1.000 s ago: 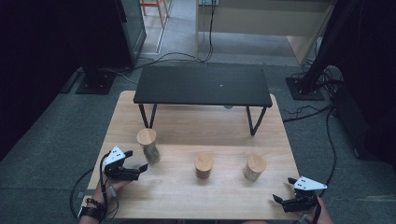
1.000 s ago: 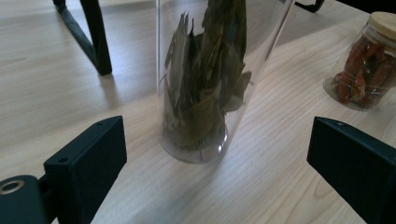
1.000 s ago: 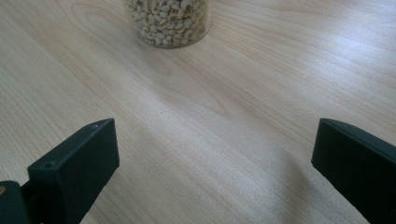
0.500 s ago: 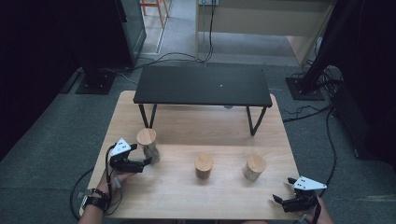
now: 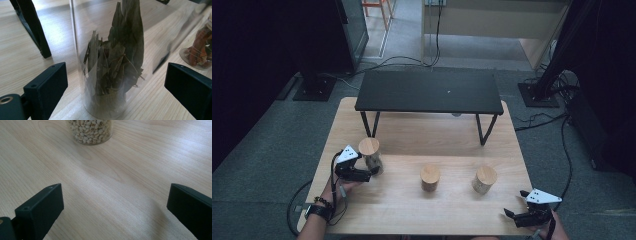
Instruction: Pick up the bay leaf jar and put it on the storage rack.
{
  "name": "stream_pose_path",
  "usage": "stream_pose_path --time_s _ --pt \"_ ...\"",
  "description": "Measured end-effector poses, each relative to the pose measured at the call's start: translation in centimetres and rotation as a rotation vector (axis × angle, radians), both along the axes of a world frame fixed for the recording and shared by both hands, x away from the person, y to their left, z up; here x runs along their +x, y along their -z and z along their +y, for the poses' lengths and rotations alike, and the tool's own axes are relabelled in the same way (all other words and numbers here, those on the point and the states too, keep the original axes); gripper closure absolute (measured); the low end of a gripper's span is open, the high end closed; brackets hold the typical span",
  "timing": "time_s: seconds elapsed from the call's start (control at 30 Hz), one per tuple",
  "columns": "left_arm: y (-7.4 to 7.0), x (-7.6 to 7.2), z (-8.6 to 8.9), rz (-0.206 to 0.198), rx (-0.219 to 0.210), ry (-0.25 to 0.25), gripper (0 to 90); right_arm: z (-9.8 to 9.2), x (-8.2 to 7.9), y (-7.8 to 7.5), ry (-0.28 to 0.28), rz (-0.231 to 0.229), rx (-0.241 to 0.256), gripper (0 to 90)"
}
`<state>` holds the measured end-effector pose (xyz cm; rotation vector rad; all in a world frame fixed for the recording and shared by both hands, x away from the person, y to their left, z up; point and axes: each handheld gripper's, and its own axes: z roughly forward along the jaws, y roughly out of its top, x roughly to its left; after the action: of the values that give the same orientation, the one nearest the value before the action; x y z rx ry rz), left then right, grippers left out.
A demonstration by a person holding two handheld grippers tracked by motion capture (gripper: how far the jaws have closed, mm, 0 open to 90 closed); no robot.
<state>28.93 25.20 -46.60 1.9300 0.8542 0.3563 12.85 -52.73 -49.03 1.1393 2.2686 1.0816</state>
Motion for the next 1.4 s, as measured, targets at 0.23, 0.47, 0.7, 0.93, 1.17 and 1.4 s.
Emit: stream_pose_path --time_s 0.23,0.47,0.7,0.93,1.17,1.4 --pt "0.1 0.3 -0.2 -0.001 0.004 0.005 5.8 0.0 0.0 0.0 0.001 -0.002 0.000 0.6" --pt "-0.3 0.7 -0.6 -0.004 0.031 0.008 6.3 0.0 -0.1 0.1 0.003 -0.006 0.003 0.6" --pt "-0.2 0.6 -0.6 -0.022 0.014 0.000 14.4 0.0 -0.1 0.1 0.004 -0.006 0.005 0.6" --pt "-0.2 0.4 -0.6 -0.036 0.017 0.002 22.8 0.0 -0.2 0.1 0.005 -0.008 0.003 0.6" --pt "-0.7 0.2 -0.7 -0.035 0.025 -0.012 24.4 0.1 -0.2 0.0 0.006 -0.007 0.000 0.6" --pt "-1.1 0.2 -0.2 -0.019 0.016 -0.022 25.2 0.1 -0.1 0.0 0.004 -0.006 -0.002 0.6"
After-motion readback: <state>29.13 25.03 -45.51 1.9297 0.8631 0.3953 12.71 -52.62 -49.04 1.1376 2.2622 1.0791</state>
